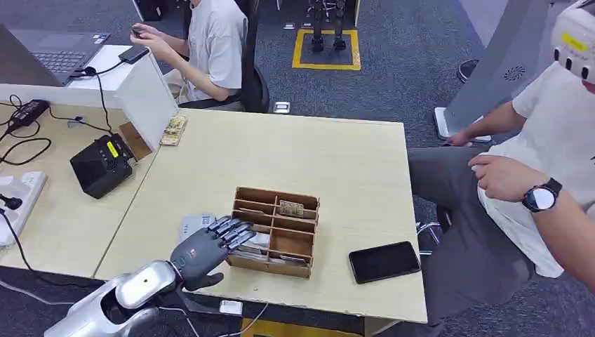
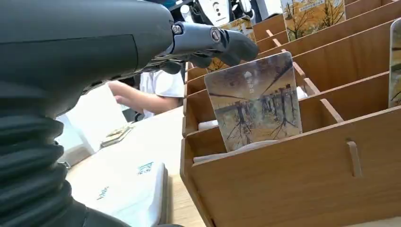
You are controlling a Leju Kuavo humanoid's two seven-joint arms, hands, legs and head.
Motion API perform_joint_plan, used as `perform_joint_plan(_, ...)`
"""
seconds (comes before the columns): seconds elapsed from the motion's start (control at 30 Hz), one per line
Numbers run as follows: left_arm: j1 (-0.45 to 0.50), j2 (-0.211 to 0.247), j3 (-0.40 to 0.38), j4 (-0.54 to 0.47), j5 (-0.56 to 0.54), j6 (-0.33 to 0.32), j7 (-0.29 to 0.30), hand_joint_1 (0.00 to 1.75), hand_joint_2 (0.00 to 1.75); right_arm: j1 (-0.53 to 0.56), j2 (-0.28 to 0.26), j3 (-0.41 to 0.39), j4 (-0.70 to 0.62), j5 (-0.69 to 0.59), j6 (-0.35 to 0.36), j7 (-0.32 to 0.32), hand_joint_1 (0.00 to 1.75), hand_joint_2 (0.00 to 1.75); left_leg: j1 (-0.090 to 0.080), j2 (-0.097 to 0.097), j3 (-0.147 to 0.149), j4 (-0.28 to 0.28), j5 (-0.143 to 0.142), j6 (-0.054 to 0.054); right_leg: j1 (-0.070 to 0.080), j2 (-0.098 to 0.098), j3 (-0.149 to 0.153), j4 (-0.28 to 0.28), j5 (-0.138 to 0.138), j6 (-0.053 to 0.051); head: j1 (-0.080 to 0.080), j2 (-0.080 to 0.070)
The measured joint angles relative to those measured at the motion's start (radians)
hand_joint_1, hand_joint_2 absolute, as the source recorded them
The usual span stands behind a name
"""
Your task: Pass the card to the sensor for recognition and then transmit it.
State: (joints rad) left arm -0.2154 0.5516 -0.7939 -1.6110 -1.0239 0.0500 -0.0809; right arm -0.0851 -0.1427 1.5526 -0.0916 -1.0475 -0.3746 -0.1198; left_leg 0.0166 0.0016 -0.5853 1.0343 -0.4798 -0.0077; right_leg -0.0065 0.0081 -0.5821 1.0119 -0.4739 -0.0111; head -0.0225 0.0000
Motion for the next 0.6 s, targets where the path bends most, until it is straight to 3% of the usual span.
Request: perform_joint_plan(0.6,0.005,-0.001,0.003,0.0,0.034,-0.013,-0.03,0.0,1.75,0.0,0.0,0.0,0.0,0.0,-0.003,0.0,0.0,1.75,0.0,0.0,0.0,0.0,0.0,0.0,0.0,0.0,0.0,0.0,0.0,0.0,0.0,0.0)
